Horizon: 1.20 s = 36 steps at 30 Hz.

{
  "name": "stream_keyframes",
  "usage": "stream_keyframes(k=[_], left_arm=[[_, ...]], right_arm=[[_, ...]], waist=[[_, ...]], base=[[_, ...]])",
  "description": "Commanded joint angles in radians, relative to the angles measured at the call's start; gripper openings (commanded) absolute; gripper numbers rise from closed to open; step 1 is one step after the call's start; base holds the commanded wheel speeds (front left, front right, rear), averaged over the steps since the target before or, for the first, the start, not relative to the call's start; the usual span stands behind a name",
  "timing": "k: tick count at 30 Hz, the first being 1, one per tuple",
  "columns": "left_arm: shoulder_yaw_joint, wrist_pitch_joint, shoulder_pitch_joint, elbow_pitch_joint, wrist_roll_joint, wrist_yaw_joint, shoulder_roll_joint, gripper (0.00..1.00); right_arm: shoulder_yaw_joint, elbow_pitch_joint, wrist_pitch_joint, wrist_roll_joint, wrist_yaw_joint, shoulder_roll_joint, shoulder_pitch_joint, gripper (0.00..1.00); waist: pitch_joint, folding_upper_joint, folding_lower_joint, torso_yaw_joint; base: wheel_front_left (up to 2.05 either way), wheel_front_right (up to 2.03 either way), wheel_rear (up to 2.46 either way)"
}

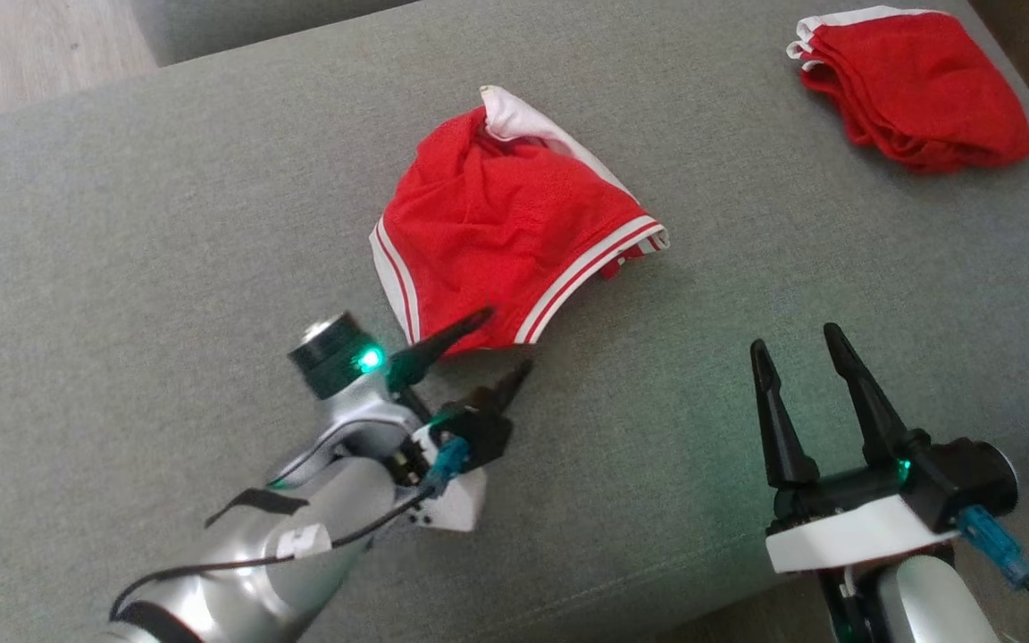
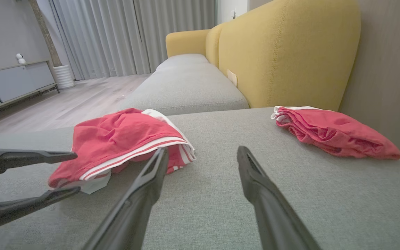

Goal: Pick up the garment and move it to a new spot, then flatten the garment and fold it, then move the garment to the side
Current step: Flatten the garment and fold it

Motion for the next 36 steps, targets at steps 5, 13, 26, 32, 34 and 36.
stream_keyframes(k=[5, 13, 26, 32, 34, 36], left_arm=[[0.000, -0.005, -0.095, 0.097, 0.001, 0.014, 0.005, 1.00], [-0.031, -0.005, -0.160, 0.131, 0.014, 0.062, -0.003, 1.00], [-0.092, -0.005, -0.201, -0.011, -0.054, 0.026, -0.009, 0.00], [0.027, -0.005, -0.271, -0.048, -0.225, -0.072, -0.063, 0.00], [0.090, -0.005, -0.315, -0.034, -0.295, -0.110, -0.088, 0.00], [0.142, -0.005, -0.377, -0.005, -0.351, -0.135, -0.109, 0.00]], right_arm=[[0.026, -0.025, -0.011, 0.007, -0.001, -0.002, -0.038, 1.00], [0.032, -0.024, -0.011, 0.006, -0.001, -0.002, -0.055, 1.00], [0.046, -0.001, -0.011, 0.018, -0.001, -0.002, -0.037, 1.00], [0.054, 0.002, -0.011, 0.041, -0.001, -0.002, -0.018, 1.00], [0.058, 0.003, -0.011, 0.049, -0.001, -0.002, -0.011, 1.00], [0.065, 0.005, -0.011, 0.057, -0.001, -0.002, -0.003, 1.00]], waist=[[0.020, 0.0000, 0.0000, -0.008], [0.041, 0.0000, 0.0000, -0.017], [-0.042, 0.0000, 0.0000, -0.040], [-0.103, 0.0000, 0.0000, -0.073], [-0.118, 0.0000, 0.0000, -0.085], [-0.133, 0.0000, 0.0000, -0.098]], base=[[0.00, 0.00, 0.00], [0.00, 0.00, 0.00], [0.00, 0.00, 0.00], [0.00, 0.00, 0.00], [0.00, 0.00, 0.00], [0.00, 0.00, 0.00]])
